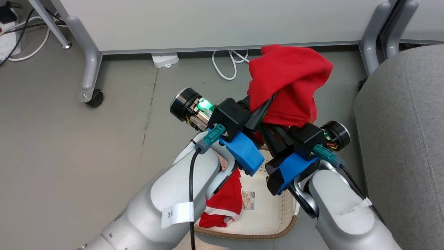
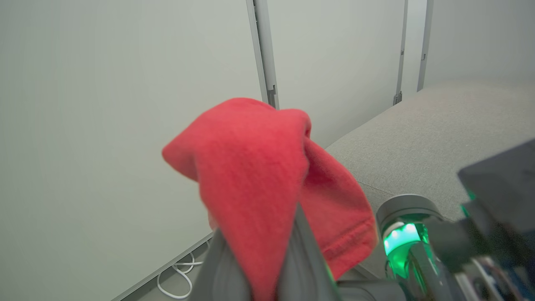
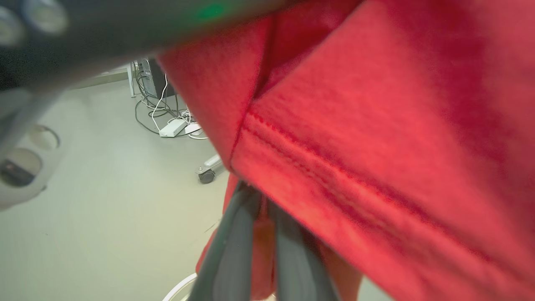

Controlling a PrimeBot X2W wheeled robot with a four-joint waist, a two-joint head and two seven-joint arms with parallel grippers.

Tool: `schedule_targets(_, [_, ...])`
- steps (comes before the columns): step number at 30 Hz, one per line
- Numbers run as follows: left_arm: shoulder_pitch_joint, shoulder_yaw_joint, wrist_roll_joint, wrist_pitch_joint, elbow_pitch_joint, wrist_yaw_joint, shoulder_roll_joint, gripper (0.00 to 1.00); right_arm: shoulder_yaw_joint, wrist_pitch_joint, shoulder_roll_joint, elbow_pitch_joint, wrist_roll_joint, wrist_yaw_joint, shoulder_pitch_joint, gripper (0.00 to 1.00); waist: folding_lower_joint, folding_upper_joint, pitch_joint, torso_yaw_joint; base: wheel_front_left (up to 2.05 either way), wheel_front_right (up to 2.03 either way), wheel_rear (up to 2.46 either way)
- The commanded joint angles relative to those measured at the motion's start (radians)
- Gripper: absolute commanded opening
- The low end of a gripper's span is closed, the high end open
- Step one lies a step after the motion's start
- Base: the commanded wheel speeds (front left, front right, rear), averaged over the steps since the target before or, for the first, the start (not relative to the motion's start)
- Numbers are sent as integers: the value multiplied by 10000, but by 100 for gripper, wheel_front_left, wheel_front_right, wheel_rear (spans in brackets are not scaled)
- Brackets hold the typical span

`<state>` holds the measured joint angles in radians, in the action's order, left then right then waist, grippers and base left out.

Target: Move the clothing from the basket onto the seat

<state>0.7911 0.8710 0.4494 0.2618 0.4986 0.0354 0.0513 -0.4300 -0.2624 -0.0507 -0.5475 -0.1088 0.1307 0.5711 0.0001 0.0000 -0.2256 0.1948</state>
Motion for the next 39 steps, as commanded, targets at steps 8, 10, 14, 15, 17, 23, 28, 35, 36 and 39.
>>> schedule_targets(8, [157,-34,1,50,40,-47,-15,0,-210,-38,5,20,-78,1,151,0,-1,0,49,-72,0,0,0])
schedule_targets(10, [155,-42,-6,50,45,-45,-16,0,-225,-37,5,7,-59,3,134,0,-1,0,52,-76,0,0,0])
schedule_targets(14, [174,-62,-37,50,55,-37,-16,0,-257,-37,5,-40,-32,3,134,0,-1,0,42,-77,0,0,0])
schedule_targets(15, [173,-65,-49,50,49,-43,-16,0,-259,-37,5,-47,-36,1,141,0,-1,0,39,-78,0,0,0])
schedule_targets(17, [169,-73,-77,50,44,-51,-16,0,-281,-37,5,-56,-40,3,138,0,-1,0,39,-82,0,0,0])
schedule_targets(23, [170,-118,-43,50,77,-77,-17,100,-339,-37,5,-72,-86,3,149,0,-1,0,27,-99,0,0,0])
schedule_targets(28, [157,-145,-113,48,73,-92,-13,100,-373,-38,5,-83,-112,3,135,0,-1,0,23,-116,0,0,0])
schedule_targets(35, [151,-230,-212,48,51,-120,-13,100,-377,-40,5,-92,-142,1,124,0,-1,0,1,-158,0,0,0])
schedule_targets(36, [146,-241,-213,48,45,-118,-13,100,-371,-40,5,-92,-136,1,127,0,-1,0,-6,-166,0,0,0])
schedule_targets(39, [138,-277,-244,47,42,-107,-13,100,-345,-40,5,-96,-122,1,132,0,-1,0,-27,-192,0,0,0])
